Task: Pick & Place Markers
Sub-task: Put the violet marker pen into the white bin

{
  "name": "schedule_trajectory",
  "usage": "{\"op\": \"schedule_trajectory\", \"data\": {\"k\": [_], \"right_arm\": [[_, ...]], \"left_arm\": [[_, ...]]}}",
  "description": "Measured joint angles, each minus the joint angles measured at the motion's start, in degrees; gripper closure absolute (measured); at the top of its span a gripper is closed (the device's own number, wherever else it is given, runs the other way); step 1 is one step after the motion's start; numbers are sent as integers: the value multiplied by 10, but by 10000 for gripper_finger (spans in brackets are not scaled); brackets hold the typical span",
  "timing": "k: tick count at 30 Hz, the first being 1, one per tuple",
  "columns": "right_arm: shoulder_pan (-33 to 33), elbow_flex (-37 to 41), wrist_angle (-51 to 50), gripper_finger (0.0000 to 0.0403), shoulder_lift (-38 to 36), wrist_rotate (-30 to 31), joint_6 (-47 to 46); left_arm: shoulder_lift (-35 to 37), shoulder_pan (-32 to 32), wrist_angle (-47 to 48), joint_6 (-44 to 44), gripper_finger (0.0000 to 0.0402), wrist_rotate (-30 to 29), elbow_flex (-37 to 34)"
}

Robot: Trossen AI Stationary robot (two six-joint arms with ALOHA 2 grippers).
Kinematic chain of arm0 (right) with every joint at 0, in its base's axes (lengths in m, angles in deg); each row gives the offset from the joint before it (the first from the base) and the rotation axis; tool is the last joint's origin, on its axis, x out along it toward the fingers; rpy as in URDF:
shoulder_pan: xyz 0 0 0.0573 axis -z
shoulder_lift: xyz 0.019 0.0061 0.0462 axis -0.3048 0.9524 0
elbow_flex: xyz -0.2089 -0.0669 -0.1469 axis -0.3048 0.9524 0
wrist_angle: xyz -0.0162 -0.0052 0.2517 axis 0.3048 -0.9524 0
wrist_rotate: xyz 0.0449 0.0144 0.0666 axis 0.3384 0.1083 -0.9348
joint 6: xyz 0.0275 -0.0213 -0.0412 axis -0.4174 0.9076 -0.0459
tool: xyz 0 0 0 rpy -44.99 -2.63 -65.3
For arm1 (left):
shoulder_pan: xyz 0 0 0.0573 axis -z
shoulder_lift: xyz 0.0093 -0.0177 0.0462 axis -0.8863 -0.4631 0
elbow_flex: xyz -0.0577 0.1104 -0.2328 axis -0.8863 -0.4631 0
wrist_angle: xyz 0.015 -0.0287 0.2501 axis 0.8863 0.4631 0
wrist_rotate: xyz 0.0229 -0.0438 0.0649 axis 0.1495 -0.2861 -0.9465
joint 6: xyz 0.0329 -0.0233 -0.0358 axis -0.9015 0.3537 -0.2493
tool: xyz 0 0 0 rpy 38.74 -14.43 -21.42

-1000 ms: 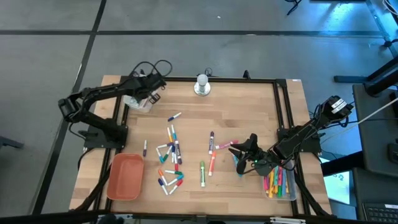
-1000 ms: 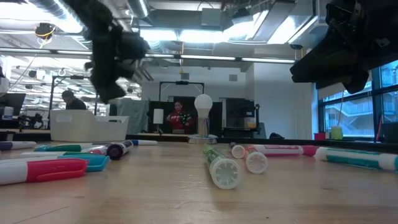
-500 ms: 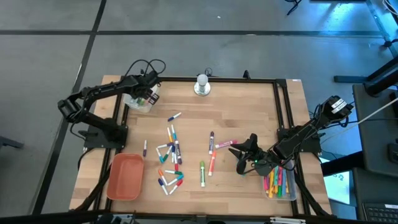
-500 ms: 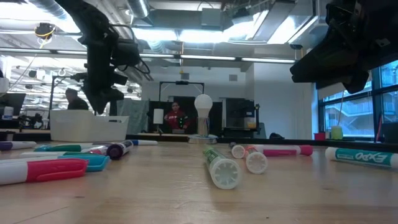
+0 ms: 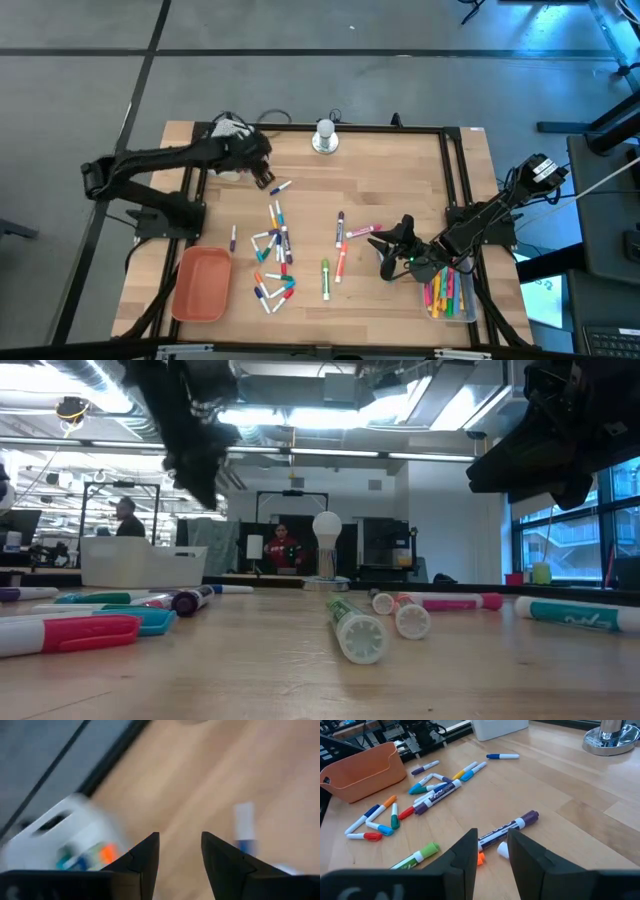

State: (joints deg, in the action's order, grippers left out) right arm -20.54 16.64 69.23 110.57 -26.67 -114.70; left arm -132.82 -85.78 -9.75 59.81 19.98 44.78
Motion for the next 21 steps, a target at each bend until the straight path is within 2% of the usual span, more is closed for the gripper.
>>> {"op": "schedule_trajectory", "data": {"k": [5, 7, 9, 12, 14, 17, 21], "right_arm": [[0, 0, 0, 296, 0, -1, -2], [0, 0, 0, 296, 0, -5, -3], [0, 0, 0, 296, 0, -6, -4], [0, 0, 0, 296, 0, -6, -4], [0, 0, 0, 296, 0, -6, -4], [0, 0, 0, 296, 0, -6, -4], [0, 0, 0, 296, 0, -10, -4]], "left_arm": [[2, 97, -82, 24, 267, 145, 0], [-4, 136, -124, 18, 266, 183, 0], [-10, 175, -143, -8, 263, 172, 0], [-21, 227, -148, -61, 254, 98, 0], [-36, 252, -142, -96, 249, 72, 0], [-64, 278, -140, -134, 244, 76, 0], [-124, 298, -155, -142, 249, 76, 0]]}}
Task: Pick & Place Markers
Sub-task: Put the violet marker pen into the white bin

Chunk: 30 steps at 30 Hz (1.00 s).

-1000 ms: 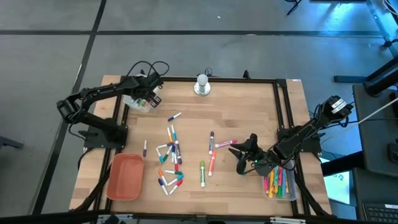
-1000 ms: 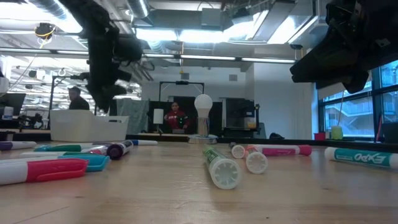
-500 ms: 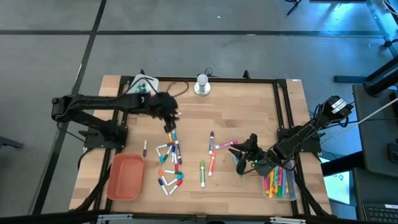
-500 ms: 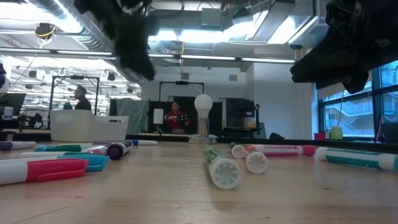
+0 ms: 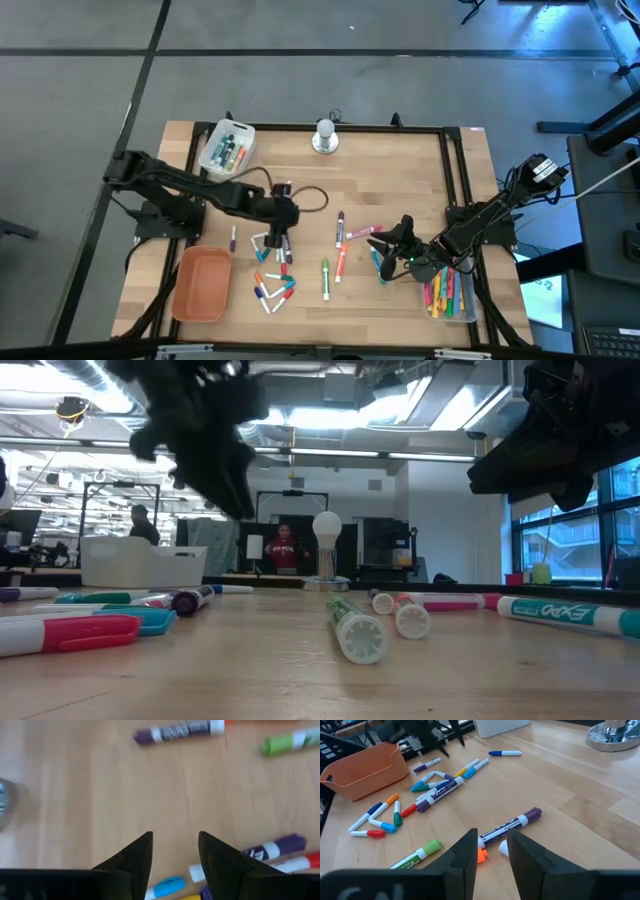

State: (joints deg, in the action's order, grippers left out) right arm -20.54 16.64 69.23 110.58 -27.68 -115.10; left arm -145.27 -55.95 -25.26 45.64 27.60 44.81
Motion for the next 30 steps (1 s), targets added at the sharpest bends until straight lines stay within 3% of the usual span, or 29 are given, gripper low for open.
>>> {"op": "schedule_trajectory", "data": {"k": [8, 16, 30], "right_arm": [[0, 0, 0, 296, 0, -5, 2], [0, 0, -2, 296, 0, -5, 1], [0, 0, -1, 296, 0, -10, -1]], "left_arm": [[-108, 33, -7, -84, 269, 91, 0], [-122, 52, -6, -141, 272, 94, 0], [-180, 36, -6, -114, 276, 74, 5]]}}
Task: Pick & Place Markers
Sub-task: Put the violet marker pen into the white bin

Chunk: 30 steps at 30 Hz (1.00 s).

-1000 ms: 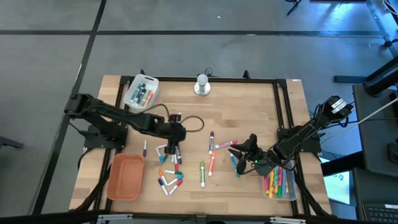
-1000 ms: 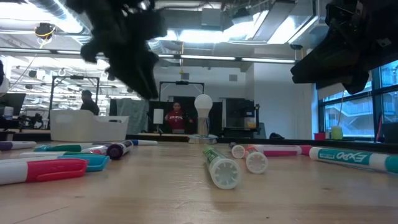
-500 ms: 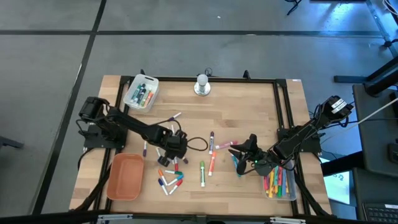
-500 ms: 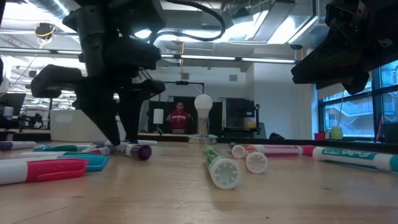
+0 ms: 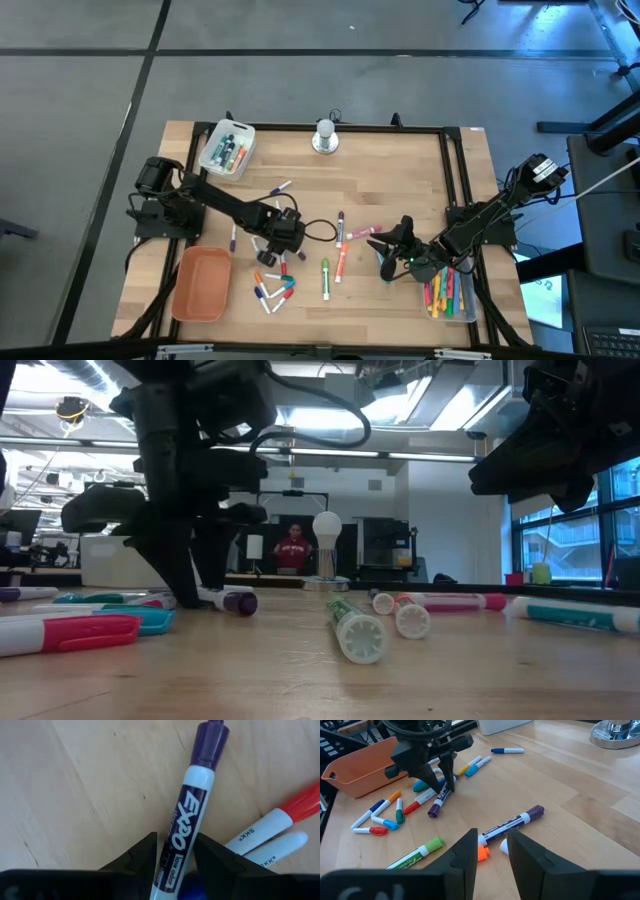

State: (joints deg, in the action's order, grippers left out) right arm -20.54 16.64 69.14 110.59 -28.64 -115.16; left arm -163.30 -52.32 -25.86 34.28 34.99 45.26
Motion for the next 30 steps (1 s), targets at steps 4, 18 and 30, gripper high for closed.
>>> {"op": "schedule_trajectory", "data": {"k": [4, 18, 30], "right_arm": [[0, 0, 0, 296, 0, 0, 0], [0, 0, -5, 296, 0, 1, -10], [0, 0, -7, 296, 0, 0, -11]], "left_arm": [[14, -4, -10, 42, 306, -15, -4], [200, -113, 91, 238, 335, -389, -5], [267, -453, 192, 286, 314, -317, -12]]}}
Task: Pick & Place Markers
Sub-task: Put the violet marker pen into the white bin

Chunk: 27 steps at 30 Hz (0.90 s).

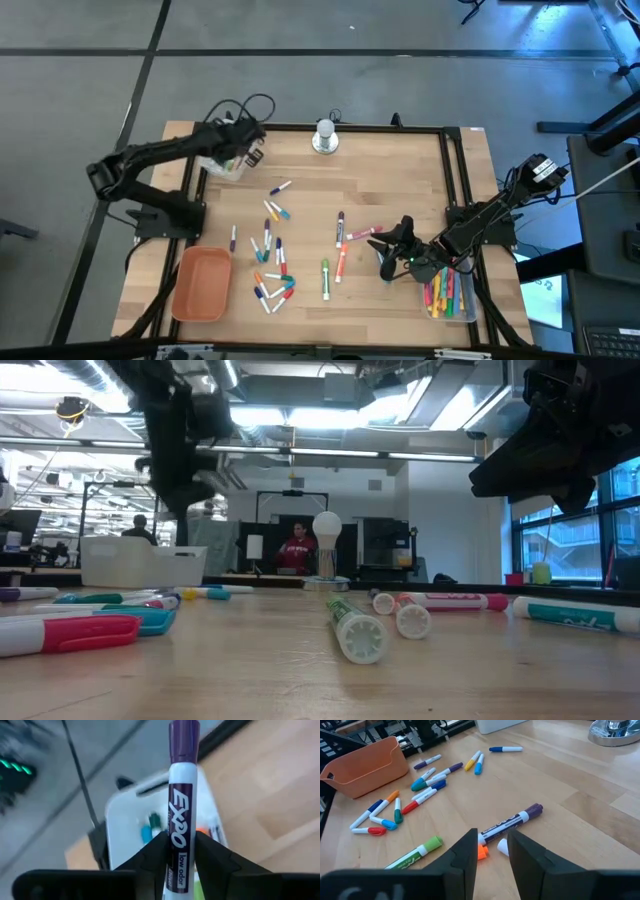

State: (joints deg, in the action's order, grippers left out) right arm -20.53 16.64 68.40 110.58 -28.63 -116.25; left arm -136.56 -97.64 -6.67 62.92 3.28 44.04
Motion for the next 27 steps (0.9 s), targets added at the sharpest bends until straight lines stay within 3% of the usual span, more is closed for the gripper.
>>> {"op": "schedule_trajectory", "data": {"k": [6, 13, 19, 27], "right_arm": [[0, 0, -2, 296, 0, -1, 0], [0, 0, -4, 296, 0, -1, 0], [0, 0, -2, 296, 0, 2, -8], [0, 0, -4, 296, 0, 23, -63]], "left_arm": [[-17, -78, 5, -12, 292, 79, -2], [-18, -58, -33, -22, 276, 163, -2], [-42, 47, -165, 46, 274, 271, -1], [-177, 252, -434, 166, 288, 294, -1]]}}
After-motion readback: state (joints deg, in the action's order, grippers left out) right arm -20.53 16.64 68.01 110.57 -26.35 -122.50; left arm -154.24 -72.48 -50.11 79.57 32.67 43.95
